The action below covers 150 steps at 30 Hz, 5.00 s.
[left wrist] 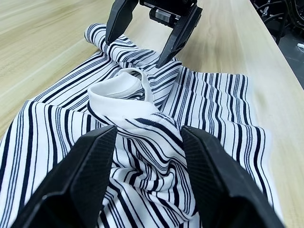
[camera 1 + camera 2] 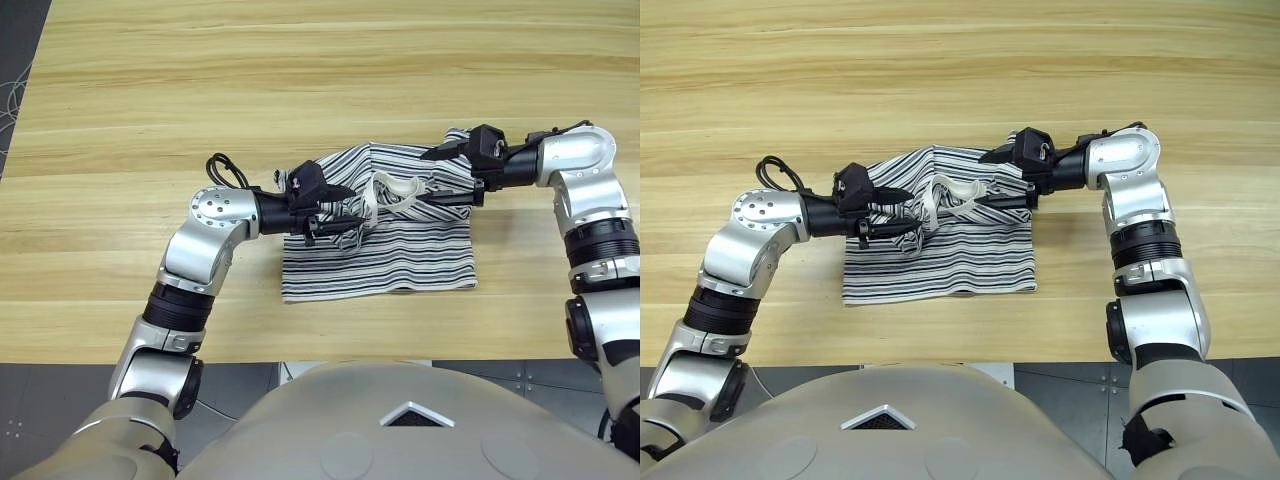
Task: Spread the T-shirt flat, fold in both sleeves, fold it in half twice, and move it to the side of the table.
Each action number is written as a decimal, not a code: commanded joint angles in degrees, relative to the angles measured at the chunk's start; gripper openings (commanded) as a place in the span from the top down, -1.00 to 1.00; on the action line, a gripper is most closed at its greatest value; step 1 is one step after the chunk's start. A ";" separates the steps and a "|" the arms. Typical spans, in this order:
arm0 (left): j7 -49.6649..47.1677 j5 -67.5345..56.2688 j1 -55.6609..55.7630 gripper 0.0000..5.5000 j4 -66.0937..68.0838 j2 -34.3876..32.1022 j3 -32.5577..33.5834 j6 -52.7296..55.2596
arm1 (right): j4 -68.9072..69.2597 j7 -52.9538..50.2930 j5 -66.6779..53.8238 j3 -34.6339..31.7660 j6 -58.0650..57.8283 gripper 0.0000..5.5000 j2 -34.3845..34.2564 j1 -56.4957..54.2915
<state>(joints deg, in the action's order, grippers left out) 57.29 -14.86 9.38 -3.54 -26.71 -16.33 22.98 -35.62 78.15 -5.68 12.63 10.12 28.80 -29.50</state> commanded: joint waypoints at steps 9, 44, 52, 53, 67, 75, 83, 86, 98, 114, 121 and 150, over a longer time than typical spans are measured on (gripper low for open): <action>-1.47 1.29 0.05 0.09 2.76 0.80 -1.49 0.27 | -4.07 -2.21 2.89 1.29 3.11 -0.28 -2.68 -1.70; -0.02 0.43 -1.22 0.96 4.09 2.88 -3.49 -0.85 | -11.33 -5.62 6.40 1.88 6.49 0.95 -3.88 -3.52; 2.30 4.28 8.88 0.96 13.57 -4.36 3.12 -14.38 | -10.05 2.61 1.48 -2.55 2.42 0.95 2.70 -7.40; 4.25 4.27 9.80 0.96 13.57 -6.79 4.59 -17.37 | -7.74 5.92 -0.01 -3.01 0.81 0.95 4.67 -6.70; 27.08 -2.52 -15.44 0.96 -19.88 -33.94 5.99 -36.60 | 36.86 14.33 -15.93 12.11 -12.90 0.95 30.66 13.58; -20.92 52.94 19.83 0.96 16.40 -25.17 -2.64 -44.83 | 8.08 -22.61 11.69 10.48 6.76 0.95 10.56 -7.68; -59.03 84.03 42.14 0.96 47.40 -14.84 -23.88 -40.64 | -19.43 -63.47 43.34 27.81 14.69 0.95 -1.22 -27.38; -67.34 89.90 46.15 0.96 63.42 -7.63 -31.17 -37.82 | -29.60 -75.61 54.02 36.34 13.07 0.95 -6.99 -32.09; -87.68 85.14 44.17 0.49 82.88 2.96 -33.08 -26.79 | -44.18 -95.60 64.98 42.94 -1.55 0.37 -19.22 -33.10; -42.18 34.96 26.24 0.35 50.40 -6.17 -27.47 -71.82 | -30.63 -15.82 5.76 -2.16 11.03 0.18 -16.71 -18.50; -19.59 21.95 16.97 0.35 33.26 -16.44 -24.99 -63.16 | -23.76 -3.86 2.90 -2.40 11.61 0.18 -8.30 -12.16; 9.40 35.50 4.77 0.35 2.48 -33.40 -28.73 -52.40 | 10.27 5.70 14.85 15.92 8.45 0.18 12.55 12.31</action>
<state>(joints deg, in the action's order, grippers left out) 59.24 18.38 19.01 -1.25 -58.01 -41.58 -32.62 -27.04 79.68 5.86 24.27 22.49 38.14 -23.02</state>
